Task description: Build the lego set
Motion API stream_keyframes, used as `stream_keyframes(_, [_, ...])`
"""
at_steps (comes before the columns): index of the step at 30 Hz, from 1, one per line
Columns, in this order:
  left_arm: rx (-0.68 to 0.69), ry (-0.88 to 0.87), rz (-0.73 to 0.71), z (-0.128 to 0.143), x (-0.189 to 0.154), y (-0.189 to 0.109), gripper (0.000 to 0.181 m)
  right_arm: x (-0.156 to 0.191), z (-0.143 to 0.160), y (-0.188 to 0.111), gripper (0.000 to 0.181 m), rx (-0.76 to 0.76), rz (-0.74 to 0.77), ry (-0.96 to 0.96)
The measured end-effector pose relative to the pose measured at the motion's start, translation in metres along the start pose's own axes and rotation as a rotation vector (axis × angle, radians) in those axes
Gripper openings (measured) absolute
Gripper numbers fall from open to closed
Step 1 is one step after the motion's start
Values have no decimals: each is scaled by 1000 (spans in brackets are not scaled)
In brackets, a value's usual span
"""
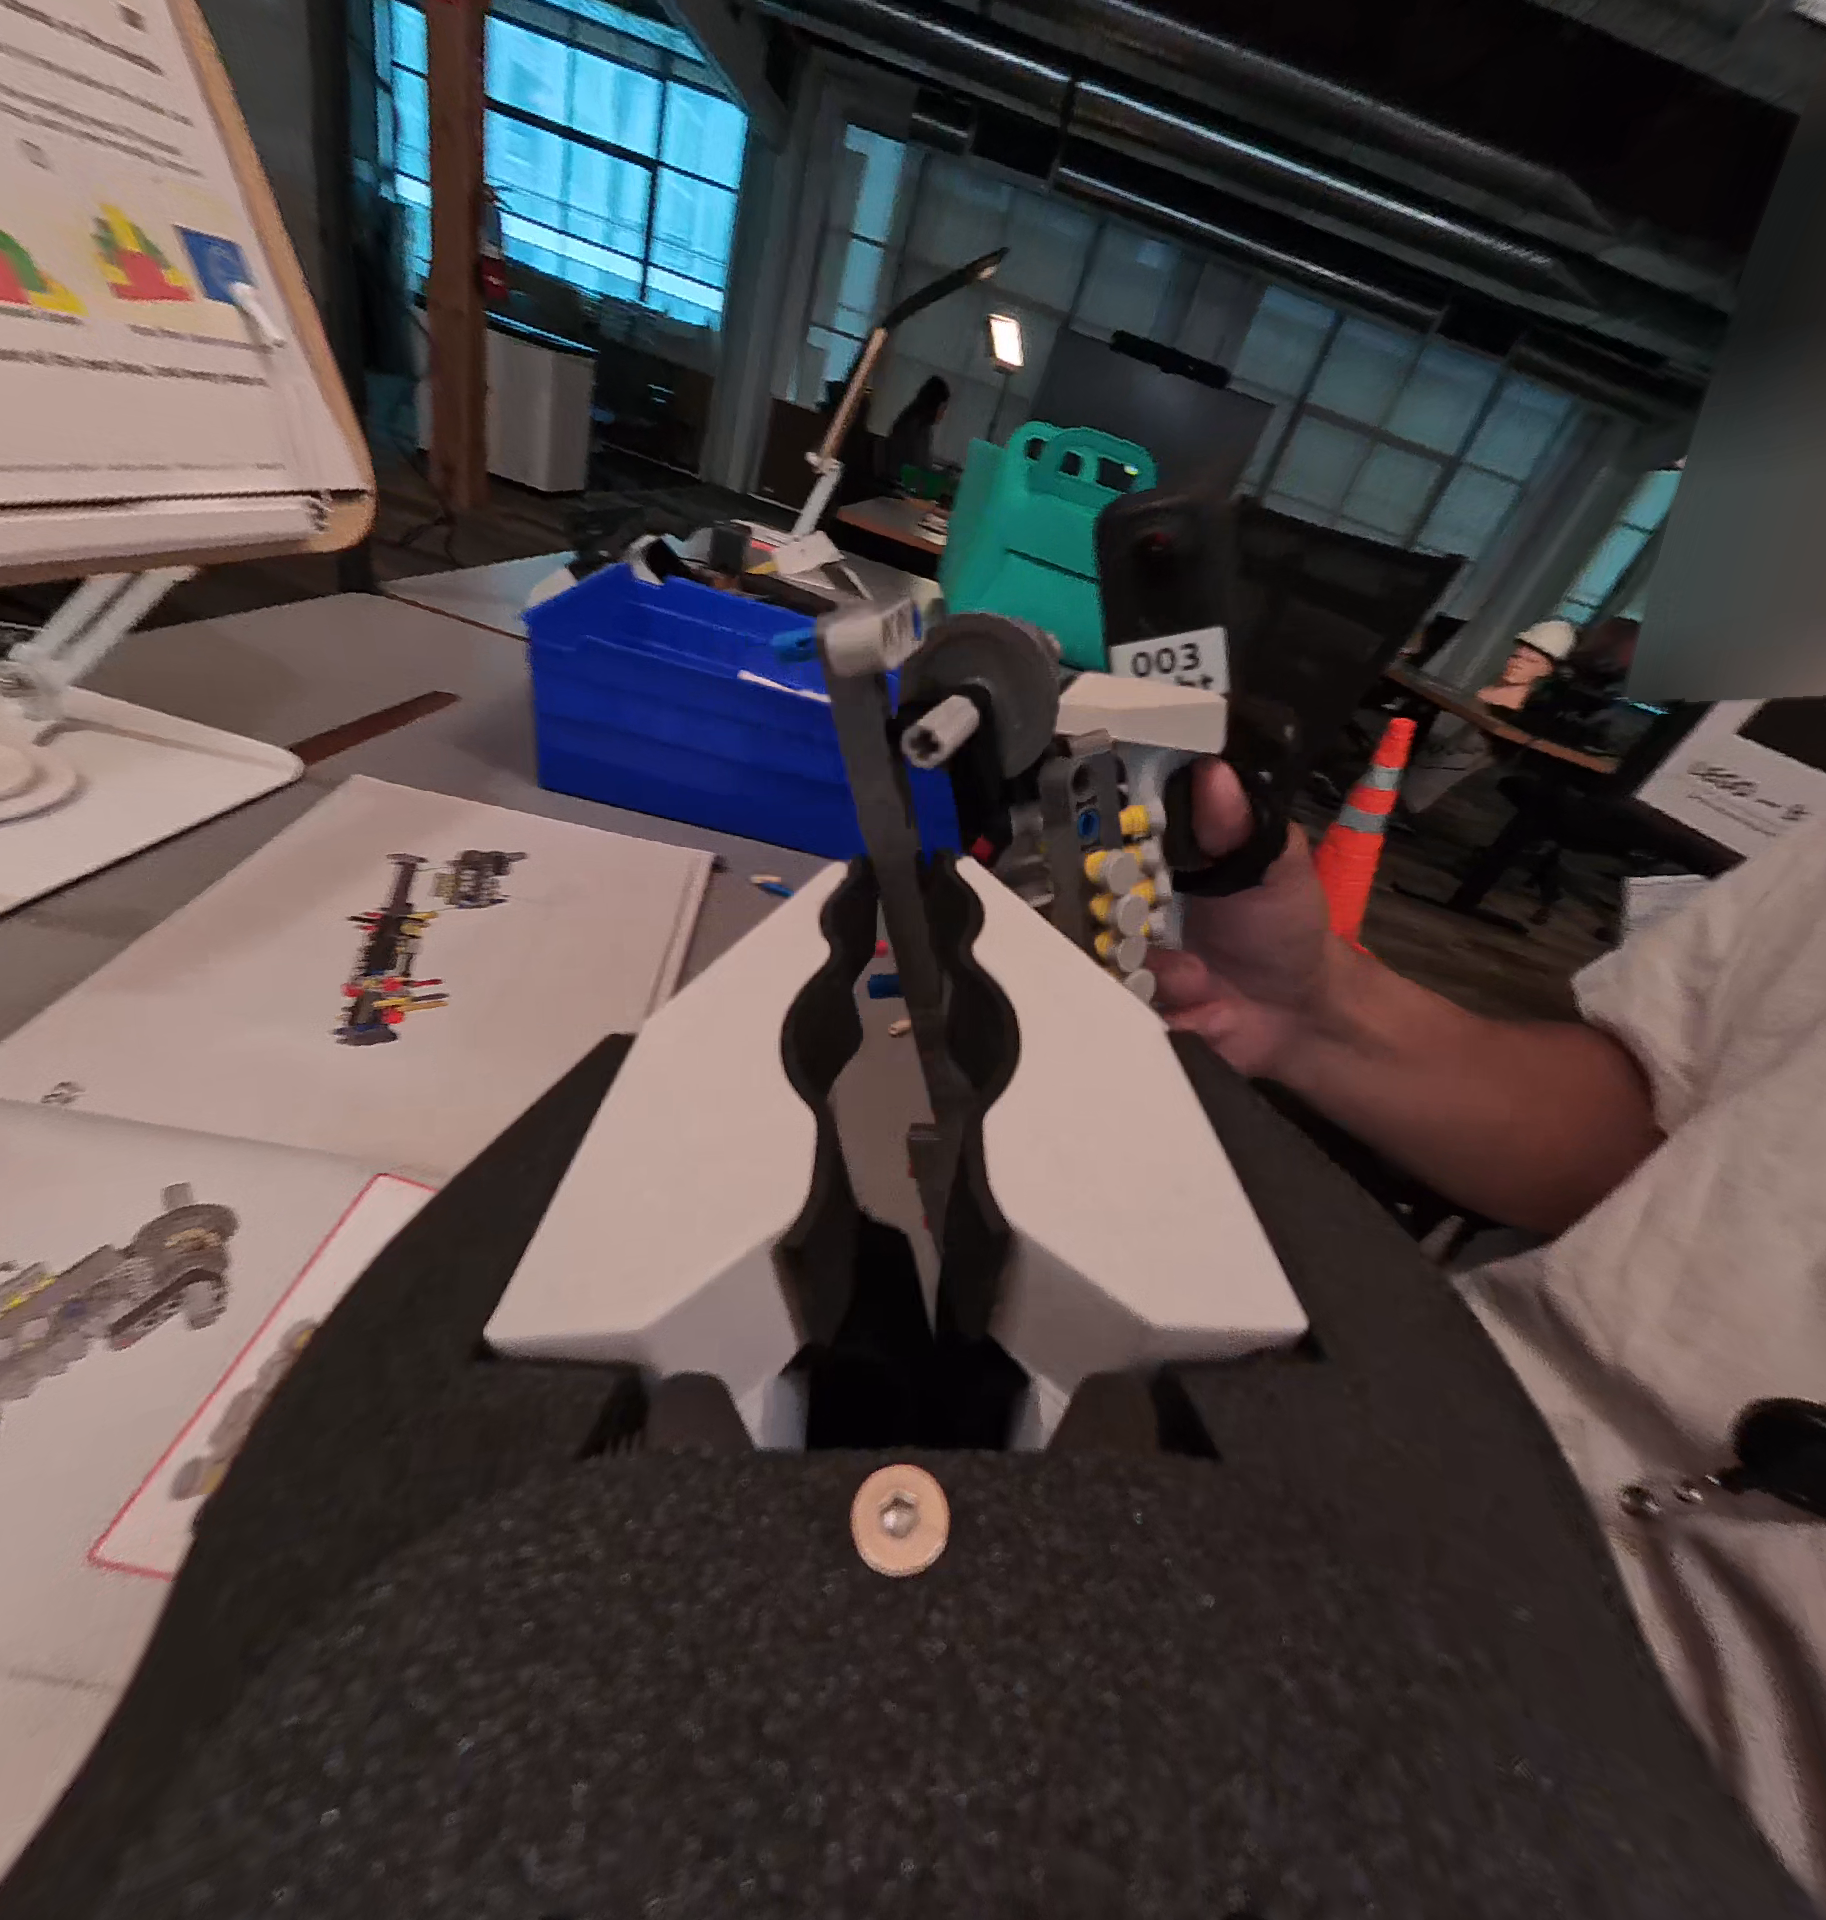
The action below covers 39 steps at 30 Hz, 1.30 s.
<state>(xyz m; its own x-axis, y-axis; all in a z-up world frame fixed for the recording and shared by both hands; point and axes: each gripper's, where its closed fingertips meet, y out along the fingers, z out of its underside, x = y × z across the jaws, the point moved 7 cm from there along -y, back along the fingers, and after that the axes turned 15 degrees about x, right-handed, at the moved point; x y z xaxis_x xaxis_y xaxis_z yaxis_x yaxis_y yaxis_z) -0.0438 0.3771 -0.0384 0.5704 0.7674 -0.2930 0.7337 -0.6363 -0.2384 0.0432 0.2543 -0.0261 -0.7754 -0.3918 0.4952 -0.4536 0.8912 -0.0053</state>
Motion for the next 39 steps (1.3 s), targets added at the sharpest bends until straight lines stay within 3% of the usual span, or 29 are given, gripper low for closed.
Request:
stream_keyframes(8, [9,-16,118,6,6,-3,12,-3,6,1,6,34,-50,34])
stream_keyframes(16, [87,-67,-20,5,15,3,8,-17,10,-6,6,4,-61,93])
stream_keyframes(19, [142,-71,-85,-2,9,-2,7,-15,6,-30,6,-31,-77,85])
stream_keyframes(23, [235,12,-131,-19,-17,-21,7,-16,12,-85,6,-61,28,70])
stream_keyframes(28, [524,51,-224,-17,-33,-36,7,-6,26,-139,6,-91,121,76])
stream_keyframes(31, [692,54,-231,-7,-33,-25,7,3,34,-151,6,-98,151,63])
stream_keyframes(39, [887,55,-142,8,-28,42,7,15,44,-168,6,-90,215,63])
